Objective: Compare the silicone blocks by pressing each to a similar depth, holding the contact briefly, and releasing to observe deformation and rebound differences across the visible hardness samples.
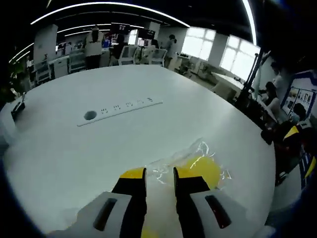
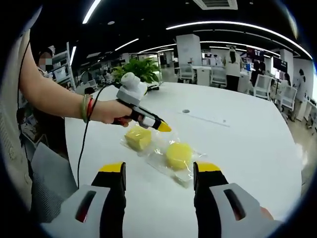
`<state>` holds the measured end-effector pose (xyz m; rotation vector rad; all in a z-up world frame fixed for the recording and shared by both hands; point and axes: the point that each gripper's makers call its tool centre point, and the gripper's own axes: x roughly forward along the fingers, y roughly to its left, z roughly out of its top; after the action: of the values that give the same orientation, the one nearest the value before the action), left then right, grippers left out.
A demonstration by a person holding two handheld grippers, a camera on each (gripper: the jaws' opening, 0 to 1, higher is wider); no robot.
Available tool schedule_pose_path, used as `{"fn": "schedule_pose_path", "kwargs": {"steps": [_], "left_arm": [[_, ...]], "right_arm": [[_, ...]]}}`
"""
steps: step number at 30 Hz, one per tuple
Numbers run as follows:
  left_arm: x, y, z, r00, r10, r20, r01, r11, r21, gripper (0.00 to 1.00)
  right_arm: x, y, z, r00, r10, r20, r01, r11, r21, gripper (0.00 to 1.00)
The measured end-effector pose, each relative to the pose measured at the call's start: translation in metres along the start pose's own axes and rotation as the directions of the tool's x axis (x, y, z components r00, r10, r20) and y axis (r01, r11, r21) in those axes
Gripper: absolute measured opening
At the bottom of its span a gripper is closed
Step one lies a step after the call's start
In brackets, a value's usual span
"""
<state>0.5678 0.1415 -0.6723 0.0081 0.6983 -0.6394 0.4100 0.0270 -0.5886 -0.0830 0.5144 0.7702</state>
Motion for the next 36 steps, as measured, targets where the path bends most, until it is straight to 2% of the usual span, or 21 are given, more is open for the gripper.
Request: {"fn": "schedule_pose_path", "kwargs": {"steps": [2, 12, 16, 23, 33, 36], "left_arm": [[-0.010, -0.001, 0.003, 1.000, 0.001, 0.012, -0.001, 0.999, 0.032, 0.22], [-0.060, -0.005, 0.013, 0.998, 0.019, 0.064, -0.022, 0.999, 0.044, 0.27], [-0.083, -0.008, 0.016, 0.995, 0.036, 0.088, -0.042, 0.997, 0.071, 0.30], [-0.127, -0.007, 0.023, 0.986, 0.069, 0.152, -0.080, 0.995, 0.067, 0.31], [-0.178, -0.014, 0.009, 0.974, 0.098, 0.202, -0.110, 0.993, 0.045, 0.34], [-0.188, -0.015, 0.003, 0.973, 0.106, 0.205, -0.118, 0.992, 0.050, 0.35]], "right_arm": [[0.001, 0.004, 0.003, 1.000, 0.007, 0.003, -0.007, 1.000, -0.003, 0.49], [0.000, 0.022, 0.018, 0.999, 0.039, 0.031, -0.037, 0.998, -0.049, 0.49], [0.000, 0.030, 0.021, 0.998, 0.049, 0.035, -0.046, 0.997, -0.063, 0.50], [-0.004, 0.046, 0.026, 0.997, 0.067, 0.043, -0.064, 0.995, -0.083, 0.49], [-0.008, 0.063, 0.029, 0.997, 0.072, 0.036, -0.068, 0.992, -0.105, 0.49], [-0.009, 0.067, 0.028, 0.997, 0.071, 0.033, -0.067, 0.992, -0.106, 0.49]]}}
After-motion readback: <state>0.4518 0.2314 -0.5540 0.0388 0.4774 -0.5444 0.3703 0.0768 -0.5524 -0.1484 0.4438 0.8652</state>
